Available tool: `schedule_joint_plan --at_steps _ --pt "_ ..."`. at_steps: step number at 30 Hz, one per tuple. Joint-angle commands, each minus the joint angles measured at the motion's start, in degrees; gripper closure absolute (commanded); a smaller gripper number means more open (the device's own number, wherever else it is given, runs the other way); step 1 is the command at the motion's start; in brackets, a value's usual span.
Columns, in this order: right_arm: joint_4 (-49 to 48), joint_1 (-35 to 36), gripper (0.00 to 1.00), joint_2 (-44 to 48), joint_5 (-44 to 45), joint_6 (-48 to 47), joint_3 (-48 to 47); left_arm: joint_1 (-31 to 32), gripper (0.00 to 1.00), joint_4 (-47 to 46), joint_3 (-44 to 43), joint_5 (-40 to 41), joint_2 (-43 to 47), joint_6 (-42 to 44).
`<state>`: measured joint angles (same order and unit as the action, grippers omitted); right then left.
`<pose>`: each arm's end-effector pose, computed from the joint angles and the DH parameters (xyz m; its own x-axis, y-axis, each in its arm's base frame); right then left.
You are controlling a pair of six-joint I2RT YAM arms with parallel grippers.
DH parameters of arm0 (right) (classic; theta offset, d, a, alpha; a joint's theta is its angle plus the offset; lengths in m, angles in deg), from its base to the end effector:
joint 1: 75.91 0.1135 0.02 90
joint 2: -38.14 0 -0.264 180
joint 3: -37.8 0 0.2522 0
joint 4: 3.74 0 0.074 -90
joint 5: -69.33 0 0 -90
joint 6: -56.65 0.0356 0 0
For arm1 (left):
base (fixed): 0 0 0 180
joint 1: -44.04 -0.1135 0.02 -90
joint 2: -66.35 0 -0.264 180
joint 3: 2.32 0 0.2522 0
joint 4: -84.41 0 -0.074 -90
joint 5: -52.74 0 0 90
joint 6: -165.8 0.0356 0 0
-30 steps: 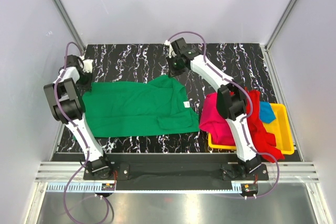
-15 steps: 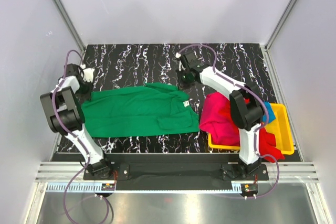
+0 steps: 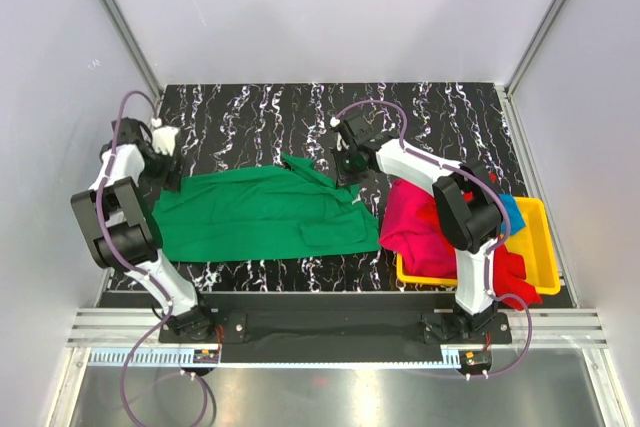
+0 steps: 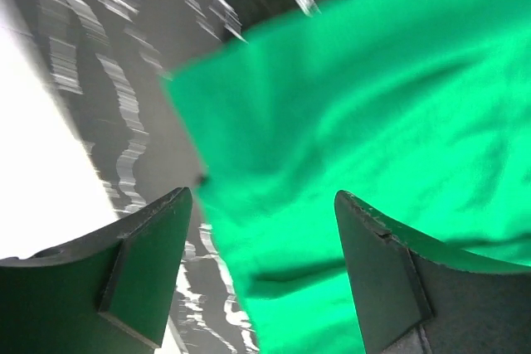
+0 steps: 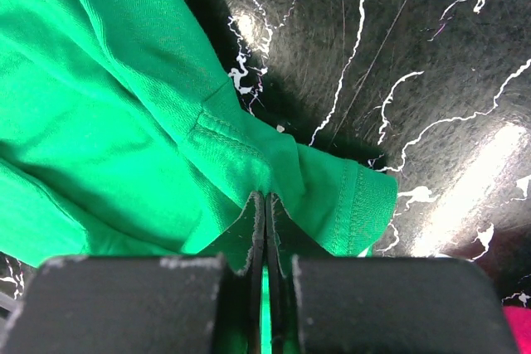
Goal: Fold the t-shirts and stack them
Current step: Fold the tshirt
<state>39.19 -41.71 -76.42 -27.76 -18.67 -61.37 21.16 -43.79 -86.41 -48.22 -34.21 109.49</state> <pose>0.3534 0.2455 0.1936 -0.8358 -0.2640 -0.4814 -0.4131 0.8799 0.2347 0.3256 0.1301 0.2003 -0.8879 0.2164 -0.4060 0.2111 0.9757 0.0584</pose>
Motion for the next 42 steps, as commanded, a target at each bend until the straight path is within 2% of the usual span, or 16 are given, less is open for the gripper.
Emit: schedule_joint_plan --at_steps 1,9,21,24,25,27,32,36,39,42 --pt "-2.27 0.35 1.0 1.01 -0.99 0.26 -0.38 -0.42 0.25 -4.29 -6.91 -0.3 0.99 -3.01" --pt "-0.43 0.35 1.0 0.57 -0.03 -0.09 -0.99 -0.42 0.33 -1.39 -15.54 3.48 -11.23 -4.34" --pt "0.28 0.35 1.0 0.22 0.5 -0.09 -1.87 -0.95 0.51 0.37 -18.27 5.6 -17.92 -2.84" --pt "0.63 0.35 1.0 0.3 0.59 -0.18 -2.22 -0.95 0.67 0.98 -19.41 4.2 -19.15 -2.67" --pt "0.63 0.35 1.0 0.39 0.59 -0.17 -2.39 -0.95 0.82 0.63 -19.24 3.58 -18.89 -2.49" --pt "0.71 0.35 1.0 0.66 1.2 -0.52 -2.48 -0.95 1.0 0.11 -18.62 2.0 -18.02 -2.49" --pt "2.99 0.17 1.0 1.8 5.5 -1.4 -6.52 -1.56 1.0 -1.91 -17.48 -0.55 -13.98 -3.19" --pt "4.41 -0.97 1.0 5.3 11.82 -0.79 -8.9 -2.44 1.0 -5.17 -13.88 -1.25 -3.7 -4.16" --pt "1.87 -2.03 1.0 8.99 12.98 -0.7 -6.98 -3.4 1.0 -6.75 -12.38 -1.61 1.93 -3.99" --pt "-1.56 -2.03 1.0 11.81 10.36 -2.28 -3.46 -4.02 1.0 -6.23 -11.24 -2.66 5.27 -2.94"
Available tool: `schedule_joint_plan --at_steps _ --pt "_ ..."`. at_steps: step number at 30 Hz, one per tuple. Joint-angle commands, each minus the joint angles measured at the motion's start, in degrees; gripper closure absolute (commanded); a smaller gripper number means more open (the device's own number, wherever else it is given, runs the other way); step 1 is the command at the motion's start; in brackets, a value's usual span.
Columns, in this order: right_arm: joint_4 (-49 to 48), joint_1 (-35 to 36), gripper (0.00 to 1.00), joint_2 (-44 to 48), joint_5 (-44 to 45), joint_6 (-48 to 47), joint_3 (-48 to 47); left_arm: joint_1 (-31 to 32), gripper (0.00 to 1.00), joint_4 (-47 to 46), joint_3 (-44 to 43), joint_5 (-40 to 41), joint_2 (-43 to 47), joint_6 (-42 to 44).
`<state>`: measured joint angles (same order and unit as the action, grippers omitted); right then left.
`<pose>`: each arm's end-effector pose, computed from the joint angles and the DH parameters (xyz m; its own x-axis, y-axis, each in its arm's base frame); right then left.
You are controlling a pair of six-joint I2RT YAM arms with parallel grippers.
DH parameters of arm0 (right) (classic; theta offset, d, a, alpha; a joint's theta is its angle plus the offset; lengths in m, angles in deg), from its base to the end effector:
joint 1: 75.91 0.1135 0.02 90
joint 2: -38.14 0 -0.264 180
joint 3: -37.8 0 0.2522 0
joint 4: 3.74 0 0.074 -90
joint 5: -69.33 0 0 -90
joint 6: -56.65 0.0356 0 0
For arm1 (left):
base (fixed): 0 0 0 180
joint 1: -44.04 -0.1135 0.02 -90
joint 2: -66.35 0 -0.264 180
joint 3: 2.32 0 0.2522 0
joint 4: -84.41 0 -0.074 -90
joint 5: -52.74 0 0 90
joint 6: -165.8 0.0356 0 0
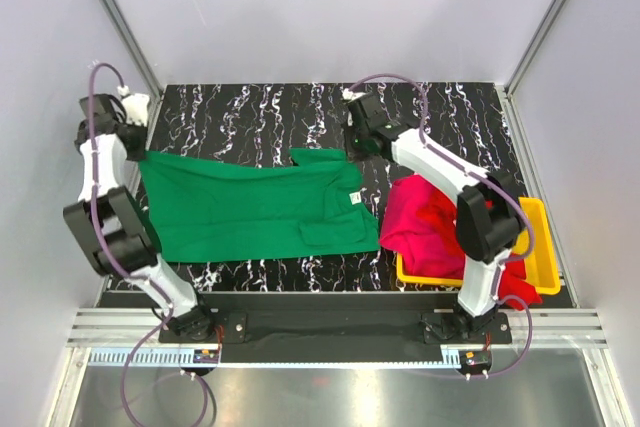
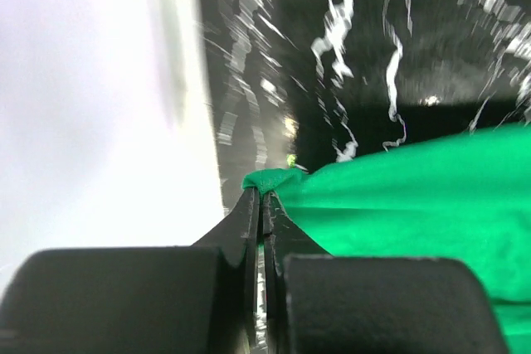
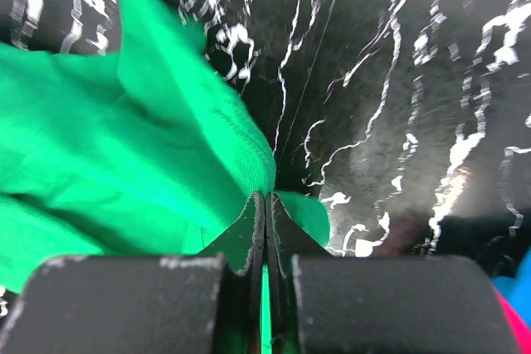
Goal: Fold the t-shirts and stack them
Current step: Fold the tshirt
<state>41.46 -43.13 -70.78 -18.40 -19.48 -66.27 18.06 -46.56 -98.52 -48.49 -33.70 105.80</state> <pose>0.3600 0.2301 0.2579 -0.7503 -0.1983 -0.6307 -0.3499 0.9285 0.1244 0.3477 0.1617 0.2697 -0.7828 0.1641 -0.6003 0.0778 0.9828 0.1673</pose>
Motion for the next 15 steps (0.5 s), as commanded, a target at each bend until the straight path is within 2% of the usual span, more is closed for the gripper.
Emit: schedule_joint_plan --at_steps 1,4,8,10,15 --pt "-4.28 -0.52 1.0 6.88 0.03 -1.56 3.1 -1.0 1.0 -2.58 1.48 -2.57 5.39 1.02" --pt "-6.04 -0.34 1.0 9.69 -2.08 -0.69 7.83 -1.36 1.0 -2.39 6.04 -2.67 8.55 3.39" --pt "-9.63 0.09 1.0 13.47 -4.19 3.87 16.46 -2.49 1.0 -4.59 15.96 1.01 11.8 7.0" --pt "-11.04 0.62 1.0 13.65 -6.29 6.07 21.29 -3.2 1.0 -4.77 18.09 1.64 11.9 8.58" --pt "-12.02 1.94 1.0 12.51 -6.84 12.14 26.48 -5.13 1.0 -5.12 22.93 3.75 11.89 11.3"
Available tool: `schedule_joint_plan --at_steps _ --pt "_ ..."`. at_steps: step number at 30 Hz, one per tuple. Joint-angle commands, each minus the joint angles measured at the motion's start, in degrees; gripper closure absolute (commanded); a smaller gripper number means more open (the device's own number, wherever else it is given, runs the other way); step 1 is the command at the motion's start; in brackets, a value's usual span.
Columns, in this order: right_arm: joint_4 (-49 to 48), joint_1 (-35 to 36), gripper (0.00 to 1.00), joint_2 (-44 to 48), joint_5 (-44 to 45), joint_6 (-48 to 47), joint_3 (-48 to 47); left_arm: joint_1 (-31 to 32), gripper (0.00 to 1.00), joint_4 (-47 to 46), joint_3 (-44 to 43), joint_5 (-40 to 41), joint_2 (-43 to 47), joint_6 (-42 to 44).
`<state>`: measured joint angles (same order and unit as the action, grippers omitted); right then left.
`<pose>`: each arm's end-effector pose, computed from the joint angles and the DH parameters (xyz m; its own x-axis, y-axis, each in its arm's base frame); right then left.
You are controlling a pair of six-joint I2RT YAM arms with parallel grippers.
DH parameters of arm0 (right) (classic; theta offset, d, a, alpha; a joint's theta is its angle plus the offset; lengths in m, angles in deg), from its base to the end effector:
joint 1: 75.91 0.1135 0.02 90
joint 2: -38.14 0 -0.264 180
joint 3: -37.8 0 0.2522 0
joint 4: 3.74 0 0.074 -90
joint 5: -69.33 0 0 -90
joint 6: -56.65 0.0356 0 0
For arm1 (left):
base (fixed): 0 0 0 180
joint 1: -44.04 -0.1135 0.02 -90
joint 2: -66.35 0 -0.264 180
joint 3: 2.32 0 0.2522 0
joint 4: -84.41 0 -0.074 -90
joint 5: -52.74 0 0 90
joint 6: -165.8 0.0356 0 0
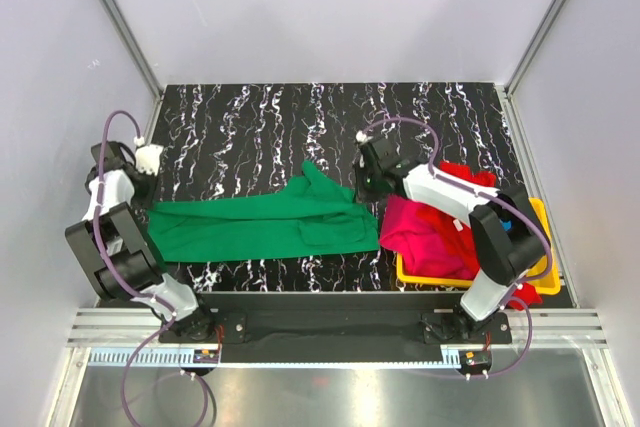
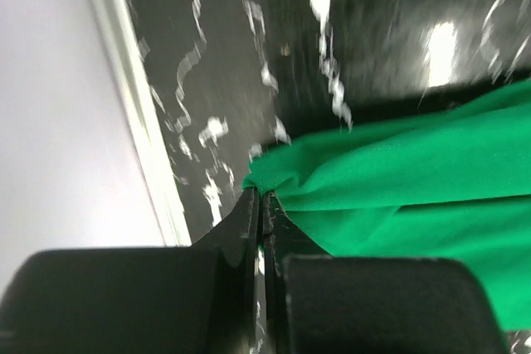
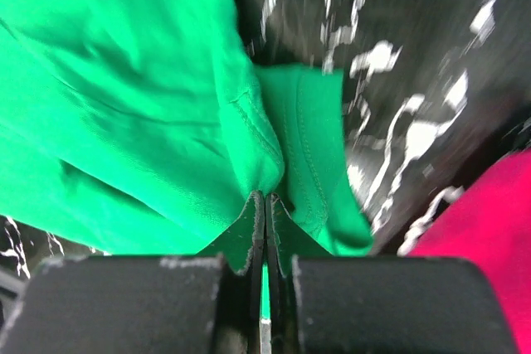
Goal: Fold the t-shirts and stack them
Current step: Fold the tshirt
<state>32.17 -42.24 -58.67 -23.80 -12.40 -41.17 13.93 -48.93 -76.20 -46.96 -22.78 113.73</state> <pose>0.2953 0.1991 0.2100 -0.8343 -0.1268 -0.5365 -0.3021 0.9192 0.2525 0.2718 0.1507 0.2149 -0.8637 0.1995 -0.4628 0.1332 0.9760 0.1722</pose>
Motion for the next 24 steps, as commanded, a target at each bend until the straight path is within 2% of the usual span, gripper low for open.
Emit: schedule_joint_plan --at_steps 1,9,17,21,23,24 --pt "-2.9 1.05 1.0 0.49 -1.09 5.67 3.05 -1.18 1.0 -3.19 1.05 2.83 1.05 3.72" --pt "-2.03 1.05 1.0 -1.88 -0.47 5.16 2.37 -1.27 1.0 -3.55 -0.43 3.28 -0.09 4.7" --pt "5.78 0.87 1.0 -3.55 1.21 0.59 -8.7 -1.27 1.0 1.54 -10.18 -0.32 -0.97 1.97" --pt "8.61 0.87 1.0 -5.05 -1.07 0.85 -6.52 -1.27 1.0 1.37 -7.66 -0.15 -0.97 2.93" --pt "9.83 0.87 0.9 -5.23 -2.3 1.02 -3.71 -1.27 1.0 0.23 -4.33 0.29 -0.53 4.25" --pt "10.19 0.87 0.81 -4.62 -3.88 0.94 -3.09 -1.27 1.0 -0.12 -3.52 0.38 -0.27 4.95"
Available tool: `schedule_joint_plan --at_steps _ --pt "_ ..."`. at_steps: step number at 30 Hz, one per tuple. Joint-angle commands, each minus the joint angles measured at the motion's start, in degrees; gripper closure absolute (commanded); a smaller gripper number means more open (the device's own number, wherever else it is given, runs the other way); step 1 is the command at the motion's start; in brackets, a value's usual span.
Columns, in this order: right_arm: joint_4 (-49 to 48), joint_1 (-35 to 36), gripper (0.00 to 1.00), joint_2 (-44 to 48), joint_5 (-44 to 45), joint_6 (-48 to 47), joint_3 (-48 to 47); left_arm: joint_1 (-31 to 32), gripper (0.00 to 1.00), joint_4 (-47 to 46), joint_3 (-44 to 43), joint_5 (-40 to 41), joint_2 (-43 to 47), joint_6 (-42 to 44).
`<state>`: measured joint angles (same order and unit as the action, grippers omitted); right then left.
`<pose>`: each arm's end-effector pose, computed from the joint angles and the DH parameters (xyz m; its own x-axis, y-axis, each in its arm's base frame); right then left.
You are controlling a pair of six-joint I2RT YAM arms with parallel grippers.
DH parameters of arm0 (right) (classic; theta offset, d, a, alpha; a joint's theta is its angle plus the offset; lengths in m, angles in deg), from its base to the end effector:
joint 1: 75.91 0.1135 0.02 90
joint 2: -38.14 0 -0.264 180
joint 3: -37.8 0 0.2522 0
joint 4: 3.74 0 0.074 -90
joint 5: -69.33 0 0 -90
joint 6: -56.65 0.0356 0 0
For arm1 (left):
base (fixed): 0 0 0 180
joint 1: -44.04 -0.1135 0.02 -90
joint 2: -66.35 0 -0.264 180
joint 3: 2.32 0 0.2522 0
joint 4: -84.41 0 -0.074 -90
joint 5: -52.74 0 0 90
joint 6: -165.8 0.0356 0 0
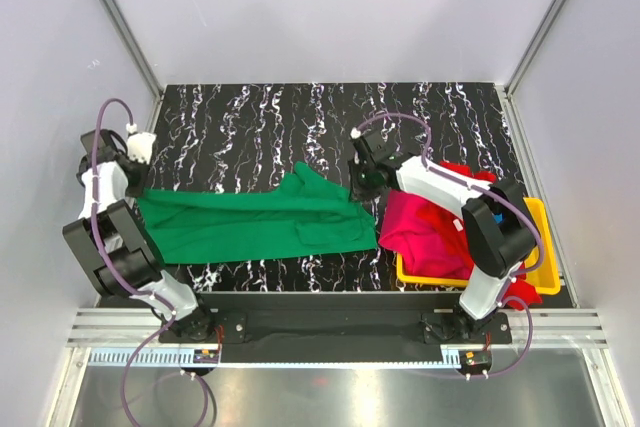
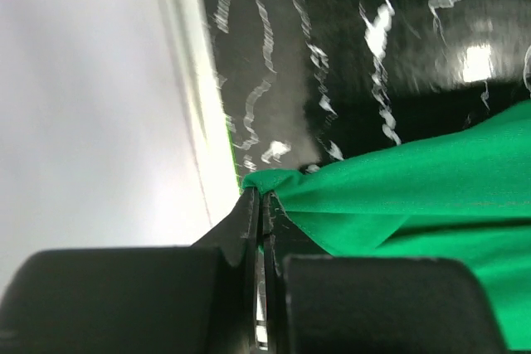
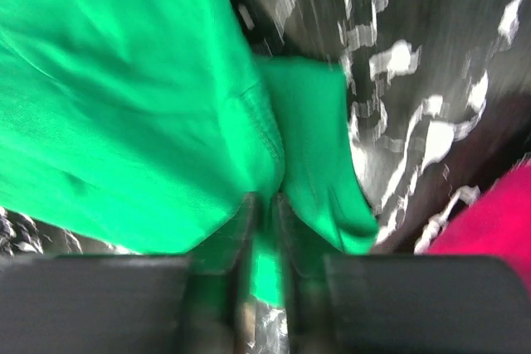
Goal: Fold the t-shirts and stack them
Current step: Fold the tshirt
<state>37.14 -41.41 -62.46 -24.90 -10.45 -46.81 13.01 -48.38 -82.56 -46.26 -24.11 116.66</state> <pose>0.3041 0.2122 0.2118 -0.8685 -0.1260 -0.4794 -0.2824 0.9206 0.2696 0.2849 0.1649 0.2407 -0.8320 0.2535 -0.4934 0.1419 0.9571 0.2525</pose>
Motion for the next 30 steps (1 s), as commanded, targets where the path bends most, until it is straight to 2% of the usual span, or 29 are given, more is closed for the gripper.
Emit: schedule_joint_plan --at_steps 1,2,3,4,7,11,12,14,20,24,30 --pt "5.32 0.04 0.7 -0.22 -3.5 -0.92 3.25 -0.26 1.0 -0.76 3.54 -0.58 1.16 2.12" --pt "5.23 0.04 0.47 0.48 -4.29 -1.44 3.26 -0.26 1.0 -0.5 4.07 -1.02 1.16 2.29" --pt "5.32 0.04 0.4 1.45 -5.17 -1.62 2.04 -0.26 1.0 -0.23 4.16 -1.37 1.16 2.29" --pt "5.84 0.04 0.34 1.54 -5.61 -2.32 0.81 -0.35 1.0 0.55 4.08 -2.25 1.07 2.21" --pt "6.37 -0.4 0.33 0.06 -7.72 -2.77 -5.95 -0.35 1.0 1.35 3.81 -3.57 1.33 1.77" --pt "7.77 -1.63 0.39 -5.91 -9.22 -3.47 -14.83 -0.35 1.0 1.7 3.72 -3.75 1.77 1.68" --pt "8.48 -1.89 0.43 -9.06 -9.13 -3.91 -18.24 -0.26 1.0 1.88 3.72 -3.75 1.86 1.85" --pt "10.85 -2.07 0.44 -13.81 -9.39 -4.79 -22.81 -0.26 1.0 1.88 3.81 -3.49 1.86 2.12" --pt "12.96 -2.25 0.41 -19.71 -10.44 -5.67 -26.97 -0.35 1.0 1.18 3.99 -3.13 1.6 2.03" --pt "15.07 -2.25 0.45 -23.15 -11.94 -6.37 -28.91 -0.35 1.0 1.18 3.81 -3.22 0.9 1.76" --pt "12.79 -2.77 0.78 -21.84 -11.06 -5.41 -26.27 -0.35 1.0 1.18 4.16 -2.78 1.51 2.12"
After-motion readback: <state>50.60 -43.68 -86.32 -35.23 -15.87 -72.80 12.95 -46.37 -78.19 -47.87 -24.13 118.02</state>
